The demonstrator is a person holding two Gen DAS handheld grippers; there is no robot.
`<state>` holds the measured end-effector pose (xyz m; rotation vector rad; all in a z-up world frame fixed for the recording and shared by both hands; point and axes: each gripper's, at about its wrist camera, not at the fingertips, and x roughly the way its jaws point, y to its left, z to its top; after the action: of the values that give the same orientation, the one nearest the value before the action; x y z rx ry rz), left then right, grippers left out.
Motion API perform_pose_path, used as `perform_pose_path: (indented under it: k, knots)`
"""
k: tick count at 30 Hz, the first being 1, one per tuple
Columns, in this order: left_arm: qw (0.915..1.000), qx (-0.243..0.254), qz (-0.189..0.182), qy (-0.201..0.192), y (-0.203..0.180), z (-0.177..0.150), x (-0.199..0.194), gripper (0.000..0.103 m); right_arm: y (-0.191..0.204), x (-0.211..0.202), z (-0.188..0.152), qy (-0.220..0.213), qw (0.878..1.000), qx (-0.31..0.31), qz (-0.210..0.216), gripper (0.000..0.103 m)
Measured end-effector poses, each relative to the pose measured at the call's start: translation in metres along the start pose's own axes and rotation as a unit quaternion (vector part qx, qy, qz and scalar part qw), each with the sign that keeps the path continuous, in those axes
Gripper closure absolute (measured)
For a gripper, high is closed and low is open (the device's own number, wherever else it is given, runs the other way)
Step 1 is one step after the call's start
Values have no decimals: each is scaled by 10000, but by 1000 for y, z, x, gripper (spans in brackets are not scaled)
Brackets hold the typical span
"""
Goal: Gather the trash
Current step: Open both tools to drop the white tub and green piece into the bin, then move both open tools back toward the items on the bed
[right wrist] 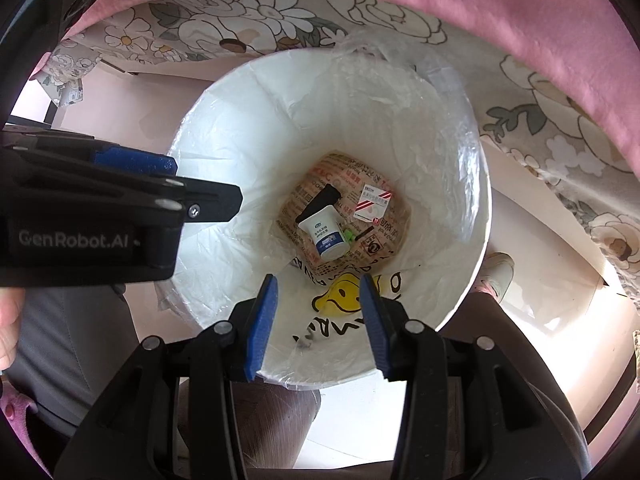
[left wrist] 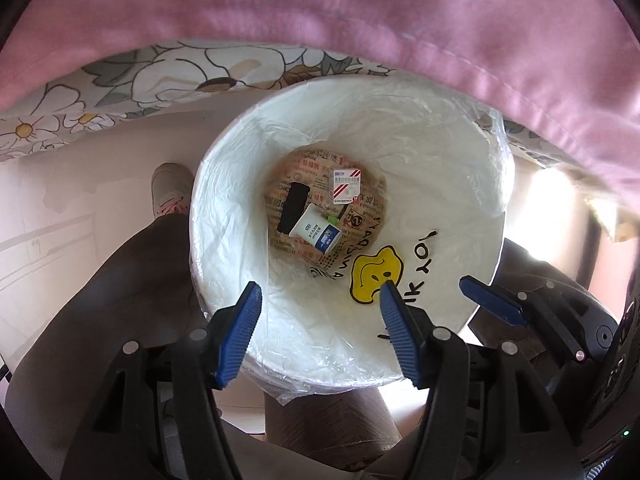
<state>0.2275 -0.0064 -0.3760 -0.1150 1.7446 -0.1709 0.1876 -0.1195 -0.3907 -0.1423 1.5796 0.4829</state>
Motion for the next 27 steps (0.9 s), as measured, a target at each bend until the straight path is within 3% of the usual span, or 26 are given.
perform_pose_path:
  k: [13,15,18,21,27]
  knots:
    - [9967,538,131,-589,-21,-35,-53,35,8,-61,-26,-401,9991,-151,-29,59]
    - [9958,573,131,-703,-22,-39,-63,31,10,-72,-29,-483,9986,-198,-104,49]
    - [9936,643,156,-912,-26,-45,-81,25,12,-91,-34,-636,9974,-287,-193,44]
    - [9912,713,196,-1093,-33,-49,-98,18,14,-110,-38,-764,9956,-422,-328,42]
    - [9871,843,143,-1355,-45,-57,-131,15,17,-155,-42,-1121,9905,-625,-492,42]
